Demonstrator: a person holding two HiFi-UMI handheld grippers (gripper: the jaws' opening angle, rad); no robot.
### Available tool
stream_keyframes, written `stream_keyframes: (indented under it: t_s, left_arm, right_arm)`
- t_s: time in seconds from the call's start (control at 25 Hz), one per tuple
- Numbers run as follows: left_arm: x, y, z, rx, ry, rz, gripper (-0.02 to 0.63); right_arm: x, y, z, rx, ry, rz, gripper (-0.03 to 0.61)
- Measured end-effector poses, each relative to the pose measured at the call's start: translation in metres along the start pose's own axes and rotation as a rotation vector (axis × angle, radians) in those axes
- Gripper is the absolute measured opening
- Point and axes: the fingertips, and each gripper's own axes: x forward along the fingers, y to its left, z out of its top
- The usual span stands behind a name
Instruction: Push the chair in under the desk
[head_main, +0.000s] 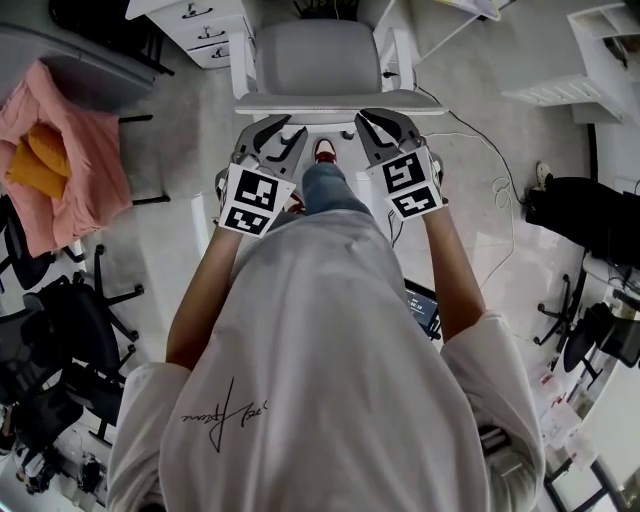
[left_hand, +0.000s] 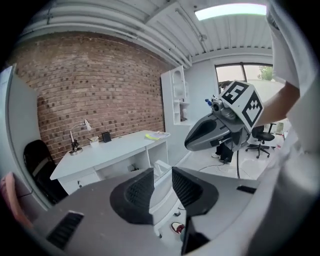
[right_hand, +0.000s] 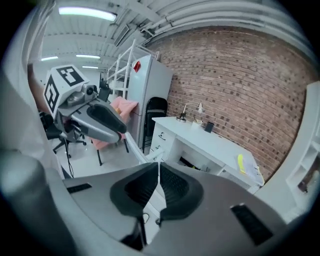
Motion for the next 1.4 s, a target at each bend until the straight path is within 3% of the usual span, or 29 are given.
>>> stream_keyframes:
  t_s: [0.2, 0.36, 0.48, 0.64, 0.96, 1.4]
  left_arm:
    - [-0.021, -0.01, 0.02, -0.013, -0.057, 0.005, 0.062]
    - [-0.036, -0.004, 0.029, -0.197, -0.08, 0.021, 0.01]
    - [-0.049, 0.0, 0.041, -0.261, -0.127, 0.027, 0.006]
    - [-0.063, 0.004, 0.048, -0.257, -0.144, 0.062, 0.006]
    - [-0.079, -0.006, 0.056, -0.257, -0.175, 0.035, 0.006]
    - [-0.092, 0.012, 0.051, -0.286, -0.185, 0.055, 0.006]
  right_arm:
    - [-0.016, 0.02, 0.024, 0.107, -0.077, 0.062, 0.031]
    - [-0.032, 0.03, 0.04, 0.144, -0.129, 0.095, 0.028]
    - [-0.045, 0.035, 0.053, 0.167, -0.178, 0.123, 0.028]
    - [-0.059, 0.044, 0.063, 0.171, -0.206, 0.169, 0.028]
    - [-0.074, 0.043, 0.077, 0.196, -0.248, 0.148, 0.028]
    - [-0.07, 0.055, 0.085, 0.191, -0.251, 0.164, 0.026]
